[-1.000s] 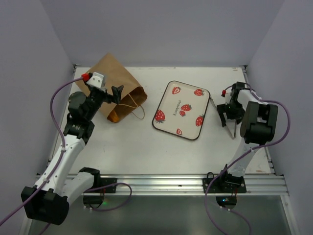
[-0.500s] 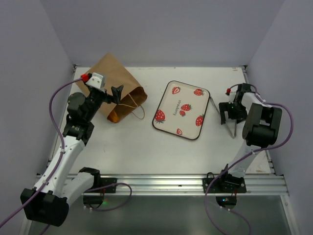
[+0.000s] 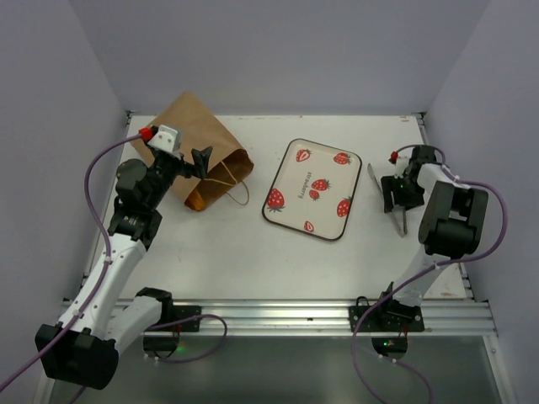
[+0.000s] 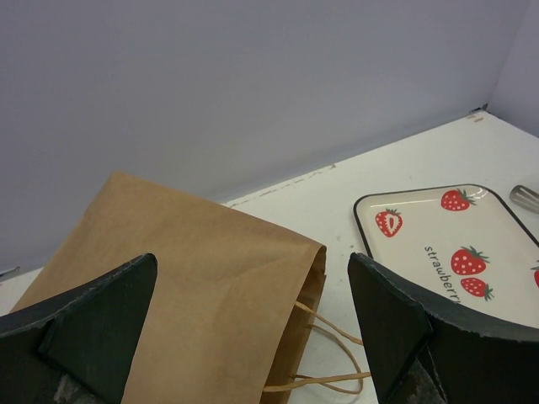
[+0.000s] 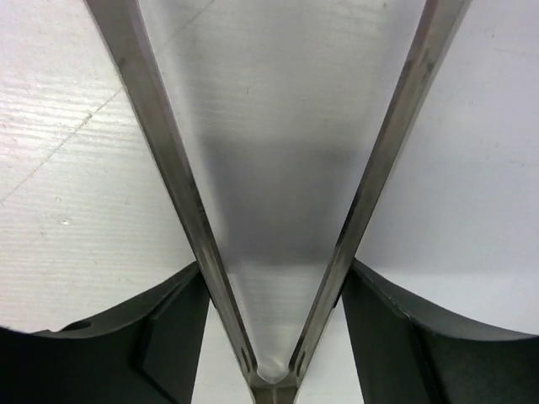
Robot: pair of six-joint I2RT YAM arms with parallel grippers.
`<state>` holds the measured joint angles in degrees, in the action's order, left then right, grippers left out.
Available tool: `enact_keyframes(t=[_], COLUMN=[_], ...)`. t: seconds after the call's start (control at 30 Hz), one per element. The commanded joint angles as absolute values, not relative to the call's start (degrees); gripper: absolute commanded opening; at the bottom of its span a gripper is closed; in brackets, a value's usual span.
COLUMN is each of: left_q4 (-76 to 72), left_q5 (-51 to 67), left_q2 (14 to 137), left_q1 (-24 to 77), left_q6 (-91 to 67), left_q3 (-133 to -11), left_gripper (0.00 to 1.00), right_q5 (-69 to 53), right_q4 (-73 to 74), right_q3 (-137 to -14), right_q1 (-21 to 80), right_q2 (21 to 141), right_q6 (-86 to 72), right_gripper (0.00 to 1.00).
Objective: Take the fake bread out of the paper bag
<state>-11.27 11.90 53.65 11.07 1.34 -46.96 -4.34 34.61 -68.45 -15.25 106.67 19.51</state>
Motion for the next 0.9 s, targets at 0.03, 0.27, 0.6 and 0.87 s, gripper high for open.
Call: enact_keyframes(t=[0.03, 0.27, 0.6, 0.87], left_q4=[-12.6, -12.7, -13.0, -13.4], left_q5=[11.1, 10.9, 10.8, 11.5], left_q2=[52.8, 52.6, 52.4, 52.6], left_q1=[11.6, 11.7, 11.9, 12.0], left_q6=[2.9, 3.2, 3.3, 3.2], left_q3=[-46.2, -46.1, -45.7, -45.5], left_gripper=[1.0, 1.0, 1.0, 1.0], right_q5=[-3.5, -5.0, -9.0, -10.9], right_q4=[29.2, 27.2, 27.9, 31.5], right_q3=[-65.2, -62.8, -61.2, -61.9], right_q1=[-15.4, -15.9, -15.9, -16.0], right_q2=[110.3, 106.2, 93.6, 86.7], right_q6=[25.0, 25.2, 26.9, 27.7], right_gripper=[0.61, 0.11, 0.0, 0.13])
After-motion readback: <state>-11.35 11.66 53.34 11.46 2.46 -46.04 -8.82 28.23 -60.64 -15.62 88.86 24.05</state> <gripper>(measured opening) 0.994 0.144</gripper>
